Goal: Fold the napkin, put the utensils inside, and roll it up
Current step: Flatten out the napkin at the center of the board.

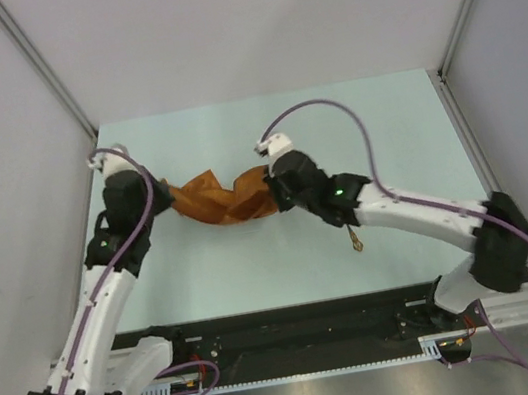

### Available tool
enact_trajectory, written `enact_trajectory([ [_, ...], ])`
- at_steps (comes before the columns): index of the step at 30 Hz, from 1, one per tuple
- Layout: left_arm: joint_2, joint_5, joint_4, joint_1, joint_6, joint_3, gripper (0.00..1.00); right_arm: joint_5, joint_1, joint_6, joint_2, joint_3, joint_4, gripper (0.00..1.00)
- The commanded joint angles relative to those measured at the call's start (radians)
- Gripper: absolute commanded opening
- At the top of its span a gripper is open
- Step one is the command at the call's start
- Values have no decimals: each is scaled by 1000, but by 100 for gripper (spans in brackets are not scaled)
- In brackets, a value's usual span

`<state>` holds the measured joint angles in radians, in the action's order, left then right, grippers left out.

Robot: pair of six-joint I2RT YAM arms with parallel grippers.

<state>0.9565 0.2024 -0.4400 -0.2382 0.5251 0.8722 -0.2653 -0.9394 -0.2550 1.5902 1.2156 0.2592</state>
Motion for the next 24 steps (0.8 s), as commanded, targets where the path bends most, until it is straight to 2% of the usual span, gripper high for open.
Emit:
enact_trajectory([
  [1,-82,164,27,14,-77,243,0,-189,8,141,-289,45,32,0],
  [6,-177,224,92,14,-141,415,0,-272,-25,250,-557,59,-40,0],
  [9,-202,220,103,14,-188,534,0,-296,-71,324,-630,91,-72,0],
  [10,-200,216,77,14,-200,616,0,-316,-91,342,-637,122,-75,0],
  [15,-180,213,-2,14,-275,830,0,-373,-200,474,-653,176,-150,0],
  [18,-171,193,6,14,-309,867,1,-377,-200,517,-633,200,-195,0],
  [24,-90,164,-95,14,-304,893,2,-371,-194,560,-570,237,-224,0],
])
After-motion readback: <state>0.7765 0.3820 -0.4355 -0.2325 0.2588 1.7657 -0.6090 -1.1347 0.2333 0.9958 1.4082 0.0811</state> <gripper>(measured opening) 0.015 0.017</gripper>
